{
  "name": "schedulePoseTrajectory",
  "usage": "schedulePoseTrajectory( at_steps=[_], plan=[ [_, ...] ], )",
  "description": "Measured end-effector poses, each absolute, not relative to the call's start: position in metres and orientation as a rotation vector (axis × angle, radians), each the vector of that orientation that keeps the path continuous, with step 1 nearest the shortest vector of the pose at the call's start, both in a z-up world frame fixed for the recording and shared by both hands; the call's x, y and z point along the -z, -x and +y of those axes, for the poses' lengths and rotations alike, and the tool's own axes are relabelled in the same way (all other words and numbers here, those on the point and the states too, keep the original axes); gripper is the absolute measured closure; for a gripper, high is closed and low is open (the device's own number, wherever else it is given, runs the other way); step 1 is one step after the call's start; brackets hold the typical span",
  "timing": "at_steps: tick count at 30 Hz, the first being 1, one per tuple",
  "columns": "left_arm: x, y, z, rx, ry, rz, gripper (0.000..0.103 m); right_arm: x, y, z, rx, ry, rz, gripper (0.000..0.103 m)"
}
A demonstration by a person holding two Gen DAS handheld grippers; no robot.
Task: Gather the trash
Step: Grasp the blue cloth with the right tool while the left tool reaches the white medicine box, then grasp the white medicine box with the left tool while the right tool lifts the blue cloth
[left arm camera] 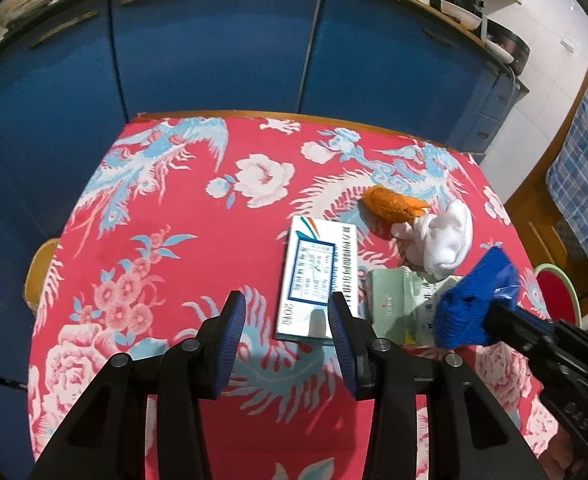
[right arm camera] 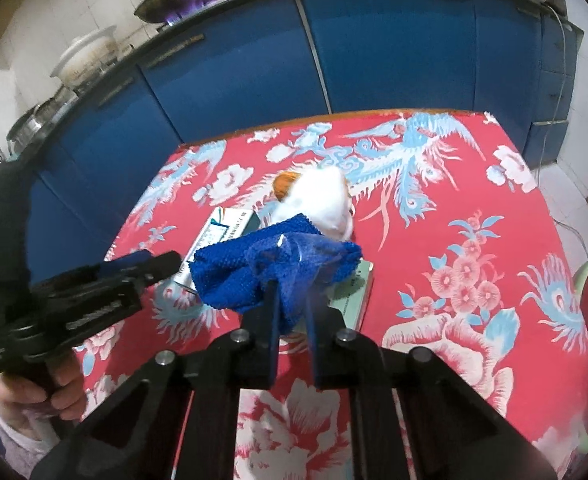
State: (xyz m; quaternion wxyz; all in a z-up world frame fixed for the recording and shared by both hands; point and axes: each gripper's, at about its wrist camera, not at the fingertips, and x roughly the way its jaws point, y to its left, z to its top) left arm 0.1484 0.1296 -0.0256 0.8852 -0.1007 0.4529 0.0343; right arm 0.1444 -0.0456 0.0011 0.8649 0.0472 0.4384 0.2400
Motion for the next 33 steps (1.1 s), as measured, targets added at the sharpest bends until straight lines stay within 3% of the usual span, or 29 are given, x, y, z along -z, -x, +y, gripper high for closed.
schedulePoseTrajectory(
  at_steps=[17,33],
  plan=[
    [0.042,-0.171,0.110,-0.035,0.168,0.975,0.055,-0.037,-0.110,-0.115,-0.412,-0.141,0.838,0.090],
    [0.044,-0.188,0.100,-0.029,0.127,0.948,0.052,-0.027,-0.092,-0.174,-0.306,-0.208,0.863,0.089]
  ],
)
